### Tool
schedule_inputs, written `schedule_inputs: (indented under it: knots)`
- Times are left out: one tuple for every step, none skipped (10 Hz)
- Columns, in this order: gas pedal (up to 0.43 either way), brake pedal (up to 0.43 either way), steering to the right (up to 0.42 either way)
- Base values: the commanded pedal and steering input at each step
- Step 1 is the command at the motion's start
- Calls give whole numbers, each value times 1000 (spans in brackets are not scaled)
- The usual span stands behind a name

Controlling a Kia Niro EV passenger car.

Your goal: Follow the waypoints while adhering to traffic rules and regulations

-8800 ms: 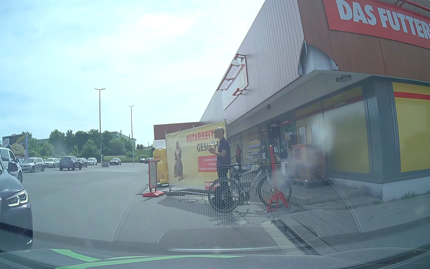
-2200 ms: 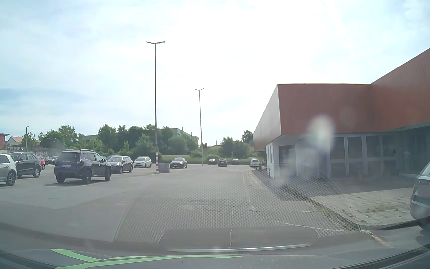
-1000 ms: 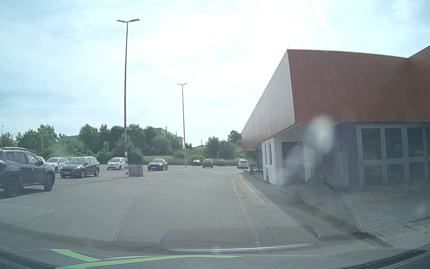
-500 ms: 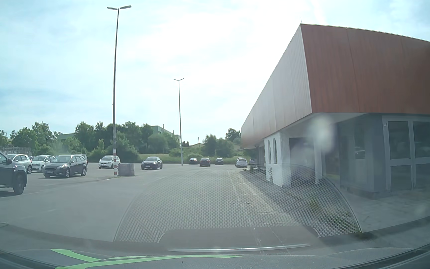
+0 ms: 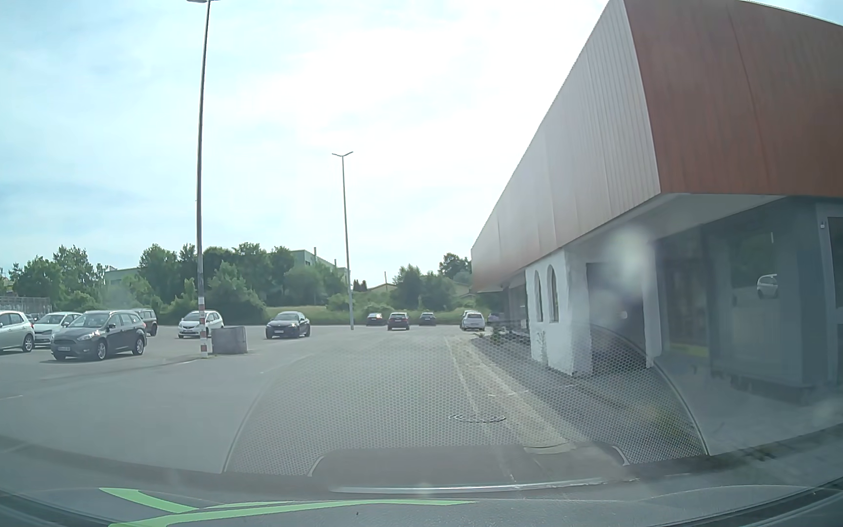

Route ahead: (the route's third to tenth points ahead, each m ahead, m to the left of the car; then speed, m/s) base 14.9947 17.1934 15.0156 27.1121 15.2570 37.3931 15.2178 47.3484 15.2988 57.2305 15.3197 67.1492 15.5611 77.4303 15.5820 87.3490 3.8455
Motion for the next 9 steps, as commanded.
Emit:
schedule_inputs:
  knots:
    - [0, 0, -3]
    - [0, 0, -5]
    - [0, 0, -13]
    - [0, 0, -29]
    - [0, 0, -53]
    - [0, 0, -78]
    - [0, 0, -97]
    - [0, 0, -125]
    - [0, 0, -150]
